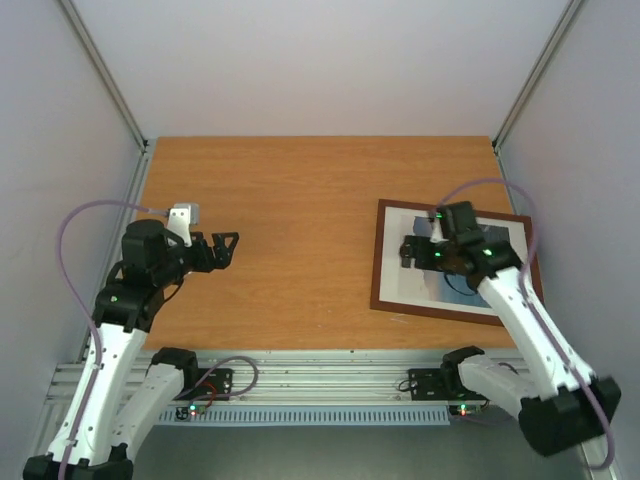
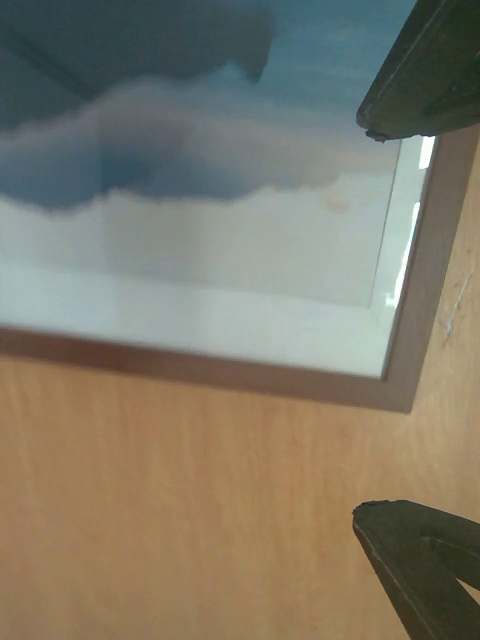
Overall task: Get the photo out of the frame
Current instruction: Move the photo frame to the center of the board.
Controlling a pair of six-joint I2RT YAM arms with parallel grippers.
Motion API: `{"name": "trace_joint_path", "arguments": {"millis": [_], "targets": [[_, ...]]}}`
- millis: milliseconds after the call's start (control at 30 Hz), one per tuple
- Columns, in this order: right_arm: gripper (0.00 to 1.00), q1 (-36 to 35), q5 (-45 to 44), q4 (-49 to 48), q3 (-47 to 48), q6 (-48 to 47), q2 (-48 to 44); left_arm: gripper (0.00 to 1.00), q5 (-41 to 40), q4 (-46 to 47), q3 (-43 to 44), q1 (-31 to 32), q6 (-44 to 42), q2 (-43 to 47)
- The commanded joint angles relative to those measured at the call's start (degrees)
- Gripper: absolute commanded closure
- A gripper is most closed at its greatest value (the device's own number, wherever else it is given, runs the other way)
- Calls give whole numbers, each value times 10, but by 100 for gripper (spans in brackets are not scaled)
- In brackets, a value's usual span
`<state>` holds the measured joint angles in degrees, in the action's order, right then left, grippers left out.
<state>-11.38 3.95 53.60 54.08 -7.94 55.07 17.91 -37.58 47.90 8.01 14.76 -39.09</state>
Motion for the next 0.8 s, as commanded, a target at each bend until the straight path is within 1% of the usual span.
{"name": "trace_joint_path", "arguments": {"millis": [0,167,267,333,467,567,767], "targets": [[2,-95,-84,-14,43,20,112,1,32,-4,21,0,-6,-15],[10,-142,-111,-29,80,48,220,1,38,-3,20,-1,-5,-19],[14,-158,-129,-40,93,65,273,1,41,-3,19,-1,-3,-21],[16,-165,-129,-57,94,77,299,1,43,-3,19,-1,-2,-21],[18,-175,-143,-83,101,106,346,1,44,-3,19,-1,-2,-22],[25,-175,-143,-92,109,120,379,1,44,-2,19,-2,-2,-22],[34,-176,-149,-116,120,147,424,1,50,-3,18,-2,0,-23]]}}
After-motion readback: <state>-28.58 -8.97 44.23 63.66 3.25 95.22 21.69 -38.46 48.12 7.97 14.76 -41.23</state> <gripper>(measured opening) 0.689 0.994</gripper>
